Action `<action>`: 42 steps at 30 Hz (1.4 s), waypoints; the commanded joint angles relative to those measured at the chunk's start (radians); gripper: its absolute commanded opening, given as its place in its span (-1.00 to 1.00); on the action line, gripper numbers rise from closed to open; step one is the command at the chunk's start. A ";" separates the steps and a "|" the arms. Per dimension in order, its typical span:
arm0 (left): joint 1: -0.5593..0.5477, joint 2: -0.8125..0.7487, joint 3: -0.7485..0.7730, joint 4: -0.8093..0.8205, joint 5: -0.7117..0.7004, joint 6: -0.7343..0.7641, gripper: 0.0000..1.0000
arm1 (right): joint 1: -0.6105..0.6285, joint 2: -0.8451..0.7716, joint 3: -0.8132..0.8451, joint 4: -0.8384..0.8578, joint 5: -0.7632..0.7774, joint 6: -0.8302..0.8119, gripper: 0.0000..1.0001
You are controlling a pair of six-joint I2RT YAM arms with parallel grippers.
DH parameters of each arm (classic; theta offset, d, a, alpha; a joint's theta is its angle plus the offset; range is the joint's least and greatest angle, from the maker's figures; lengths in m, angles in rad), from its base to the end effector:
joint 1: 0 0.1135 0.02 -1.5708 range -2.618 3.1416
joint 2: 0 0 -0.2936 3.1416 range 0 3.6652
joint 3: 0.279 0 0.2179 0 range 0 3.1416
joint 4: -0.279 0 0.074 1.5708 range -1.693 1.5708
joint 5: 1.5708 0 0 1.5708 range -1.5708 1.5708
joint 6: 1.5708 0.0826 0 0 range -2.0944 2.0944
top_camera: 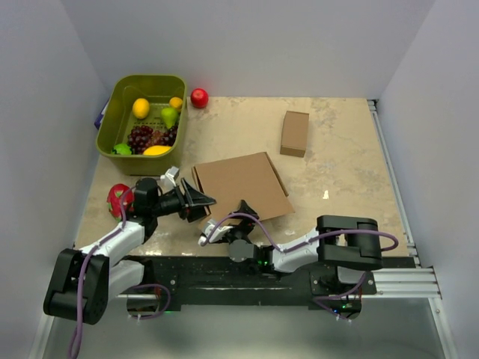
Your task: Fold the paper box
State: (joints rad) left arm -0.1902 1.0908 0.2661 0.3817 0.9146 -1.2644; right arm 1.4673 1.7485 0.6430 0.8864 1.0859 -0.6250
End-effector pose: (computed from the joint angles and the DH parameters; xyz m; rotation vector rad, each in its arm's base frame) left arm 0.1674 -0.0989 0.2075 -0.5444 2.2696 -1.7562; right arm 0.1067 0.3200 0.2177 -0.9443 1.3936 -0.3378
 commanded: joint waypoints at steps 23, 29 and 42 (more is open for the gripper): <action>0.107 -0.090 0.275 -0.439 -0.009 0.620 0.99 | -0.145 -0.279 0.276 -1.075 -0.397 0.433 0.00; 0.118 -0.199 0.329 -0.593 -0.190 0.781 0.99 | -0.211 -0.313 0.382 -1.265 -0.506 0.447 0.00; 0.117 -0.408 0.219 -0.256 -0.379 0.742 0.99 | -0.337 -0.147 0.803 -1.716 -0.742 0.420 0.01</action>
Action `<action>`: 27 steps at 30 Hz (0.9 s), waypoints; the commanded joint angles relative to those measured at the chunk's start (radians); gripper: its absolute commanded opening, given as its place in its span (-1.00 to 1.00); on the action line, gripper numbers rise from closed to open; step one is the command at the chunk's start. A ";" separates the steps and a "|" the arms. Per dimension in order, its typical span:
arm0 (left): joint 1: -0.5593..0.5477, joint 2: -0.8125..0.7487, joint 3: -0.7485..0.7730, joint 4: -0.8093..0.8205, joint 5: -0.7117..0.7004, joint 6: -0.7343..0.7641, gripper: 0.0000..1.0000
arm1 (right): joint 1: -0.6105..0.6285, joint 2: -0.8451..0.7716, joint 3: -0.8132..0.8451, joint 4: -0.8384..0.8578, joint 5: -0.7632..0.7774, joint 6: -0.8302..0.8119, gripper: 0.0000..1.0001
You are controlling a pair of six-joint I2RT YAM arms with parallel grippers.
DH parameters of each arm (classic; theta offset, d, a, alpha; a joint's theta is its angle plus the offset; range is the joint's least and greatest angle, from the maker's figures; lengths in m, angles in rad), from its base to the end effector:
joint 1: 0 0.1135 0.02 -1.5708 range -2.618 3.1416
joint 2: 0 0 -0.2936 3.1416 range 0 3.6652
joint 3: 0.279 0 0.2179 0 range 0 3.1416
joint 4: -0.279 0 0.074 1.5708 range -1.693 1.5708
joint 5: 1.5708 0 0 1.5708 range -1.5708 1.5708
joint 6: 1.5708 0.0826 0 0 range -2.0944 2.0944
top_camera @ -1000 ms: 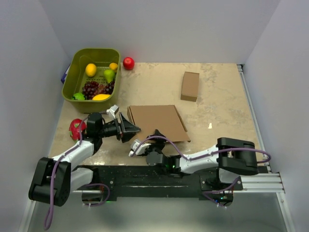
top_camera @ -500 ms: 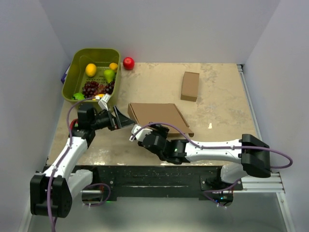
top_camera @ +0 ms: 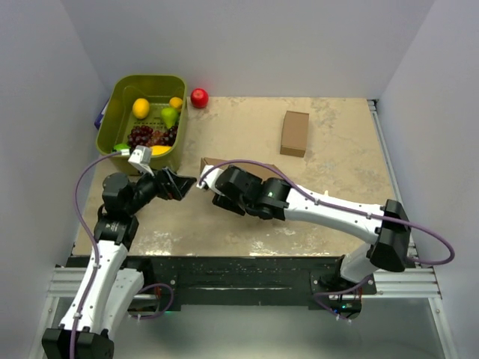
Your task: Fold the paper box
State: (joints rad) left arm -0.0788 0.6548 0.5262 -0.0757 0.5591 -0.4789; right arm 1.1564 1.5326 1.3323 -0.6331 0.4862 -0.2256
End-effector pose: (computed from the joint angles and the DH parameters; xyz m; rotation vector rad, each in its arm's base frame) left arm 0.1397 -0.0550 0.2957 0.0541 1.8310 -0.8919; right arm 0.1661 0.2818 0.3152 -1.2826 1.8931 -0.1098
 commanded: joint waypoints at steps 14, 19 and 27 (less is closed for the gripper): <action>0.005 0.193 0.052 0.169 0.015 0.055 0.99 | -0.152 0.360 0.575 -0.514 -0.349 -0.020 0.09; 0.005 0.232 0.101 0.077 0.062 0.177 0.99 | -0.225 0.445 0.695 -0.562 -0.460 -0.052 0.11; 0.005 0.305 0.124 0.060 0.107 0.237 0.99 | -0.320 0.578 0.861 -0.573 -0.514 -0.093 0.15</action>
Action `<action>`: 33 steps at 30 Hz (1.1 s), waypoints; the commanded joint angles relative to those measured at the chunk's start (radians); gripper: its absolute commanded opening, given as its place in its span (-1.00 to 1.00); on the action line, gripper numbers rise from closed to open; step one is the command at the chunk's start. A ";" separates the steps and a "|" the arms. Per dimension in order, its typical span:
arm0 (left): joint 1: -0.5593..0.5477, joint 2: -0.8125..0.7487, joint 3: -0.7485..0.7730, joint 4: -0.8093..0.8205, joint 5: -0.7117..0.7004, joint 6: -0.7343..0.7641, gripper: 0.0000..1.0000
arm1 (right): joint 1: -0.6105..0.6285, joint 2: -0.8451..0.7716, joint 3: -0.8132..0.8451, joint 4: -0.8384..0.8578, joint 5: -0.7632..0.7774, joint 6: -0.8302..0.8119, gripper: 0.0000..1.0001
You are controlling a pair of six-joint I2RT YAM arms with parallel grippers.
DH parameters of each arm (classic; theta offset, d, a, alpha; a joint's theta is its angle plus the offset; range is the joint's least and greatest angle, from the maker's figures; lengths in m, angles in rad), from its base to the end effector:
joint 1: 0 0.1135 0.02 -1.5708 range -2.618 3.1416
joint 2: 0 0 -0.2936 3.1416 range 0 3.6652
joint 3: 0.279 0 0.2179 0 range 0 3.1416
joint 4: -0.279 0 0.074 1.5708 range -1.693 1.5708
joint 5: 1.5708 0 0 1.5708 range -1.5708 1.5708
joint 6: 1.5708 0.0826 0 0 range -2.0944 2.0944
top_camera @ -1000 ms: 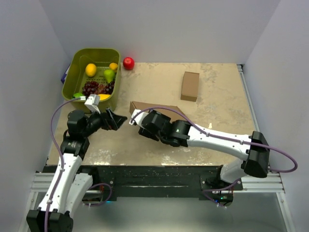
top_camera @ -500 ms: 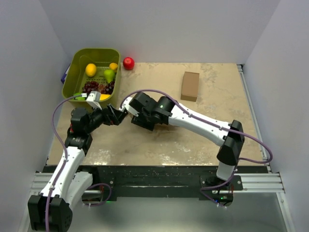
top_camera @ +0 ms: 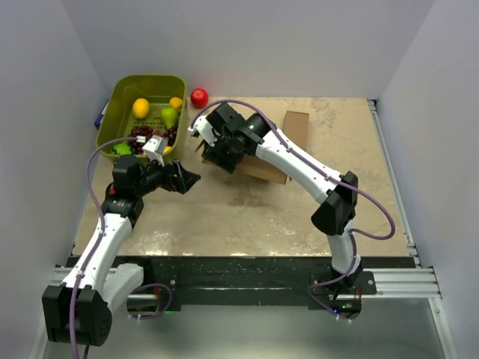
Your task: Fold the paper box
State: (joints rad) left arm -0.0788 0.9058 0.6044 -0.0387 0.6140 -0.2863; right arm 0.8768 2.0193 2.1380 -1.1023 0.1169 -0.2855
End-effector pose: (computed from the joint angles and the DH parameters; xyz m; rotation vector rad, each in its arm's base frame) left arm 0.1857 -0.0624 0.2925 0.2250 1.9191 -0.8298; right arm 0.2854 0.3280 0.3326 -1.3600 2.1526 0.0817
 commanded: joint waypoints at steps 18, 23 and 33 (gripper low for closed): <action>0.005 0.399 0.282 0.362 -0.048 -0.106 0.96 | -0.137 0.220 0.158 -0.059 -0.201 -0.106 0.43; 0.004 0.510 0.347 0.379 0.027 -0.103 0.89 | -0.156 0.220 0.134 -0.033 -0.220 -0.116 0.44; -0.039 0.604 0.360 0.398 0.069 -0.093 0.89 | -0.185 0.236 0.134 0.007 -0.229 -0.129 0.56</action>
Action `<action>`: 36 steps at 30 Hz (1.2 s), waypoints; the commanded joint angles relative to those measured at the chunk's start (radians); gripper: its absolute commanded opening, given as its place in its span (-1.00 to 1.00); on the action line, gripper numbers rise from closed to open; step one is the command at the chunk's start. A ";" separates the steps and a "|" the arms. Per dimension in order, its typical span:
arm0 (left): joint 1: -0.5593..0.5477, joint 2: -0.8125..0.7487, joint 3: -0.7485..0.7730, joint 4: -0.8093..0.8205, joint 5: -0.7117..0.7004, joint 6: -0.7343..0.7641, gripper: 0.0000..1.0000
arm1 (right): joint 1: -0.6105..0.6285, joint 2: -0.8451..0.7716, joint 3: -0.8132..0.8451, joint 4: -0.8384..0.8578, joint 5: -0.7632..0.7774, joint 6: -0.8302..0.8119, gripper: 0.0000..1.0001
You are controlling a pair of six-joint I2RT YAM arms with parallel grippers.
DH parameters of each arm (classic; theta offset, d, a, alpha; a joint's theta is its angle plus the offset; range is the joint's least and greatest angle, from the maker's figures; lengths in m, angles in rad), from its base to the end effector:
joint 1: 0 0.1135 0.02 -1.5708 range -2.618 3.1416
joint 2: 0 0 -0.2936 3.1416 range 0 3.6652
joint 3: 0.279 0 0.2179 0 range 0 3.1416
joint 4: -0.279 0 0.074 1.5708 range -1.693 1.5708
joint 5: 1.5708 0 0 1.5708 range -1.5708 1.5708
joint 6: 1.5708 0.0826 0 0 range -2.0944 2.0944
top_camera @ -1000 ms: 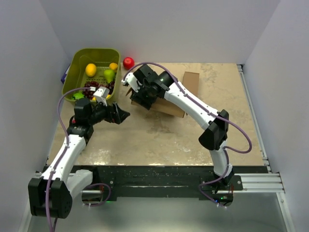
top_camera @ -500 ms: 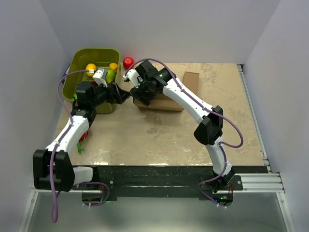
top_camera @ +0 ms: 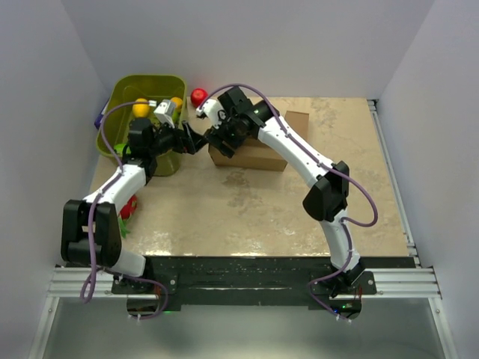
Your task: Fold the paper box
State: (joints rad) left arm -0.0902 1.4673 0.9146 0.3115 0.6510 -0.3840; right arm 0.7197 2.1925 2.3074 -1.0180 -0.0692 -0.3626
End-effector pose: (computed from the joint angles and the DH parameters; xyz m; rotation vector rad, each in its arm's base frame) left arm 0.3292 -0.0800 0.3133 0.2072 1.8466 -0.9201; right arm 0.3640 0.3267 0.3130 -1.3062 2.1155 0.2378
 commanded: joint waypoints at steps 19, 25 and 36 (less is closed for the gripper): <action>-0.121 0.205 0.193 -0.023 -0.106 0.033 0.03 | -0.055 -0.074 -0.184 0.168 0.031 0.091 0.98; -0.131 0.217 0.196 -0.049 -0.122 0.048 -0.06 | -0.097 -0.241 -0.262 0.309 0.028 0.203 0.98; -0.151 0.220 0.198 -0.072 -0.131 0.043 -0.12 | -0.157 -0.539 -0.581 0.404 0.371 0.421 0.98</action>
State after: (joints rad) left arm -0.2317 1.6699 1.0885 0.2897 0.5453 -0.3740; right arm 0.5770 1.7775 1.8584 -0.6815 0.1150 -0.0574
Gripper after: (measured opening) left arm 0.449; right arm 0.987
